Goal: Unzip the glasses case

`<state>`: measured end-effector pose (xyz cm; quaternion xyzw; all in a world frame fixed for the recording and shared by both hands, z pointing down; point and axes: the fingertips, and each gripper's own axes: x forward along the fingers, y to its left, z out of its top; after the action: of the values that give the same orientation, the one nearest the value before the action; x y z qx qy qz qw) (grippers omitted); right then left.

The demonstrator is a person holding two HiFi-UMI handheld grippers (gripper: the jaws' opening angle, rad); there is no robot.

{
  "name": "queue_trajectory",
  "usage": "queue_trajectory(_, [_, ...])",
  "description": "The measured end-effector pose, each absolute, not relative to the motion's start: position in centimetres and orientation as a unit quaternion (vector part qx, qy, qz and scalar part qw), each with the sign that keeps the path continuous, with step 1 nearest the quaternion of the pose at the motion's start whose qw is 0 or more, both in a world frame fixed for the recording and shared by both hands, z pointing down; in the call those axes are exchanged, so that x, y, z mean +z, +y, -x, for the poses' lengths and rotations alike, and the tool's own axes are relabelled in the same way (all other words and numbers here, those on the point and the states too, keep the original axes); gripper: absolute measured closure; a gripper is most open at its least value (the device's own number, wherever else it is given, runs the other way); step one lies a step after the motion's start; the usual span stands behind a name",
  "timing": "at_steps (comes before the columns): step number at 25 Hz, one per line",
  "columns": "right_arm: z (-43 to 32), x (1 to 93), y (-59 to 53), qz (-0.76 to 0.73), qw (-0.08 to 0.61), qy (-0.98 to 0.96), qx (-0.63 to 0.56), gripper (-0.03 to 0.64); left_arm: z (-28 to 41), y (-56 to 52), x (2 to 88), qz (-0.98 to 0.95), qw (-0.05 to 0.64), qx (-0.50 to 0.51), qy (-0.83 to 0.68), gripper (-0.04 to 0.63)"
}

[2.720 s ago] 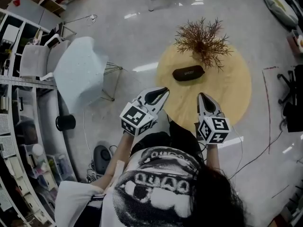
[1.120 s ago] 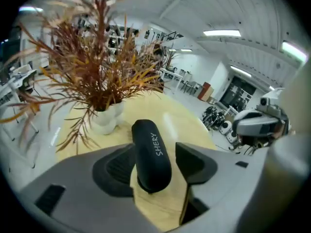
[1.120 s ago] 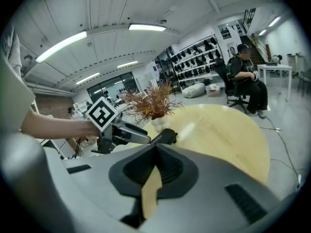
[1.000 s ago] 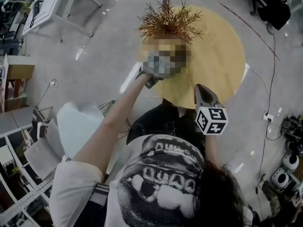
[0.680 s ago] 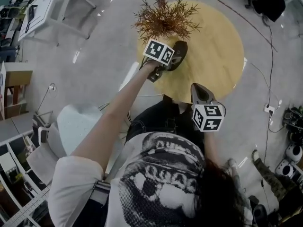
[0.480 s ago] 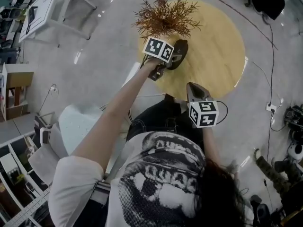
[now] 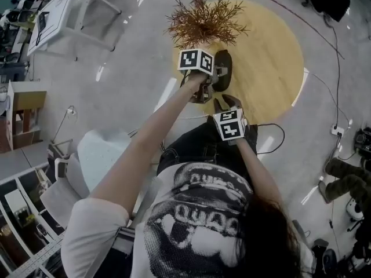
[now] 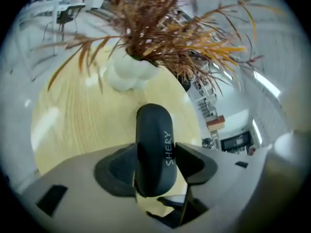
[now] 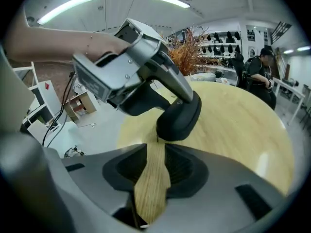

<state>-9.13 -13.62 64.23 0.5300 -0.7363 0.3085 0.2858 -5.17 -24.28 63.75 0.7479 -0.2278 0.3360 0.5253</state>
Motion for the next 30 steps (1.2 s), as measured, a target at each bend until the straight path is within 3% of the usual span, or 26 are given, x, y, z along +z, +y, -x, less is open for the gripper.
queue_trajectory(3, [8.9,65.0,-14.1,-0.547,0.289,-0.721,0.312,0.495,5.0,-23.7,64.0,-0.691,0.629,0.271,-0.231,0.345])
queue_trajectory(5, [8.1,65.2,-14.4,-0.573,0.289,-0.702,0.310,0.515,4.9,-23.5,64.2,-0.670,0.661,0.245,-0.231,0.345])
queue_trajectory(11, [6.2,65.6,-13.5,-0.612,0.311,-0.653,0.320,0.489,4.7,-23.5,64.3,-0.665,0.665,0.243,-0.235,0.344])
queue_trajectory(20, [4.8,66.4,-15.1,-0.634,0.274,-0.625,0.364,0.481,4.7,-23.4,64.4,-0.660,0.671,0.244,-0.233,0.341])
queue_trajectory(26, [4.7,66.5,-15.0,-0.662,0.246,-0.602,0.372,0.520,4.7,-23.4,64.5,-0.661,0.671,0.240,-0.234,0.333])
queue_trajectory(28, [4.9,66.4,-14.7,-0.661,0.249,-0.610,0.360,0.598,4.6,-23.4,64.6,-0.664,0.672,0.234,-0.231,0.323])
queue_trajectory(30, [4.9,66.2,-14.4,-0.654,0.262,-0.622,0.342,0.614,4.1,-23.3,64.8,-0.668,0.672,0.226,-0.225,0.324])
